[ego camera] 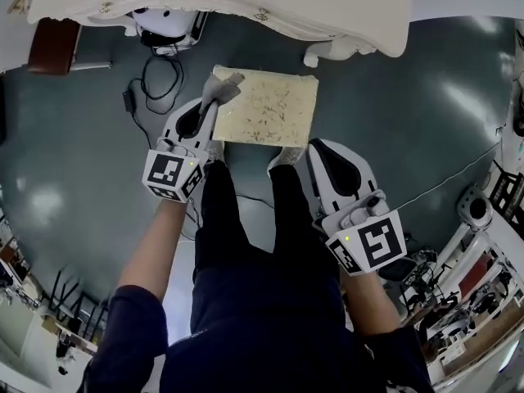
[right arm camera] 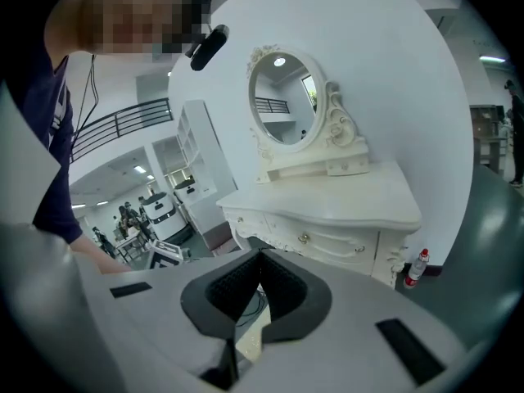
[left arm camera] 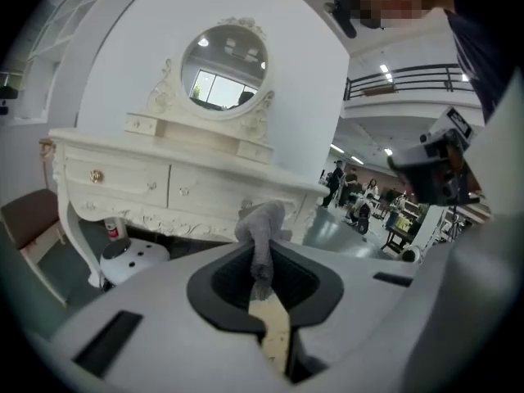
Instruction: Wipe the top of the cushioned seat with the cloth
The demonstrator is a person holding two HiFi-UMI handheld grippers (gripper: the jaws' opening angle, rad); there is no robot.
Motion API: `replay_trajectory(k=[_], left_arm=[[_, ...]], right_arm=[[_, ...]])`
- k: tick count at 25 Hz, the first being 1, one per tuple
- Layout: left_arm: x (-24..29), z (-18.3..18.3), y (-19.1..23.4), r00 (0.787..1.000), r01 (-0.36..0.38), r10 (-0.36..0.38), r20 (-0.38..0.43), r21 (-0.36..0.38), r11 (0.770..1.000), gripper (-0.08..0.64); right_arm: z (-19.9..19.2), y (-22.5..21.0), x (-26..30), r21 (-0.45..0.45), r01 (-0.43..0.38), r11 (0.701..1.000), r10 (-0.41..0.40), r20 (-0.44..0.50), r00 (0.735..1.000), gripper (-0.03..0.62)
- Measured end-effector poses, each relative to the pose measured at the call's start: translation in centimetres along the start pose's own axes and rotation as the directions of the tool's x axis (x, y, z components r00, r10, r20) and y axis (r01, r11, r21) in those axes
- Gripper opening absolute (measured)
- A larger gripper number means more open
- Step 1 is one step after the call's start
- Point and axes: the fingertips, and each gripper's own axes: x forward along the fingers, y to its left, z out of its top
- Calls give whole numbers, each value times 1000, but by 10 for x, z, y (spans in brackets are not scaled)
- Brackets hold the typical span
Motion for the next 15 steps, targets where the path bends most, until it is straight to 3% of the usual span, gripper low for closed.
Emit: replay_trajectory(k=[6,15], left_arm=[[62,-99,54,985,-56,58,-164,16,998,28],[132,-210,106,924,-56,85,-374,88,995,28]], right_arm=[[-46,-42,19,31,27,999,-26,-55,998,26],[-106,-84,45,98,54,994,-40,-144,989,26]])
